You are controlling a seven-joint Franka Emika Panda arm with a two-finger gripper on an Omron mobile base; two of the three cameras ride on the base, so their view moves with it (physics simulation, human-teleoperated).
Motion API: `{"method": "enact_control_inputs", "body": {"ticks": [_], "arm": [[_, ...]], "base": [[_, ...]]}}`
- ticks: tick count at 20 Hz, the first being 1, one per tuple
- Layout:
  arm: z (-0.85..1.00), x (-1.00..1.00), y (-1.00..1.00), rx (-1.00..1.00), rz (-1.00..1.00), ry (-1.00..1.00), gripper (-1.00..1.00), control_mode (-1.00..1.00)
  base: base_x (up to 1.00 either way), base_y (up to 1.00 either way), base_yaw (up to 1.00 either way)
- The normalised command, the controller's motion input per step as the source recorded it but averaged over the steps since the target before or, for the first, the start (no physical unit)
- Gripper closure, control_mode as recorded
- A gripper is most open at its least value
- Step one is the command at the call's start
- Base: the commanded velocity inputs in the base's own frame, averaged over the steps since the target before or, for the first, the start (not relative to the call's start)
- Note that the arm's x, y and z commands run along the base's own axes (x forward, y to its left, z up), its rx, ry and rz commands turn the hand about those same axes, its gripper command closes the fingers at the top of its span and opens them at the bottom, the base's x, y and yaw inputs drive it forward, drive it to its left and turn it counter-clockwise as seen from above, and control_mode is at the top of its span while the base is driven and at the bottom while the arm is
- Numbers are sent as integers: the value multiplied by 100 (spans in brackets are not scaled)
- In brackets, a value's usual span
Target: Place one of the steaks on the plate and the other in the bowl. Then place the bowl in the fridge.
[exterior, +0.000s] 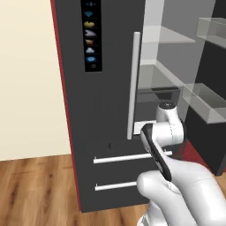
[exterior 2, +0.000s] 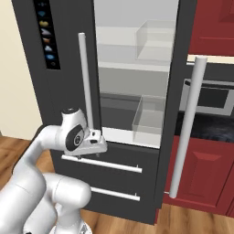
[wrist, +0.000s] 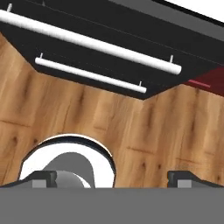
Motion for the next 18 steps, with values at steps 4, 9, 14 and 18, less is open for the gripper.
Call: {"method": "enact_control_inputs", "body": {"ticks": [4, 9, 14, 18], "arm": [[-1, 10, 49, 1, -34, -17, -100, -100], [0, 4, 0, 0, 0, -7, -100, -100], [13, 42, 29, 1, -6, -49, -100, -100], [55, 57, 11, 5, -1, -29, -100, -100]], "base": [[0, 0, 0], [0, 0, 0], [0, 0, 0], [0, 0, 0]]}}
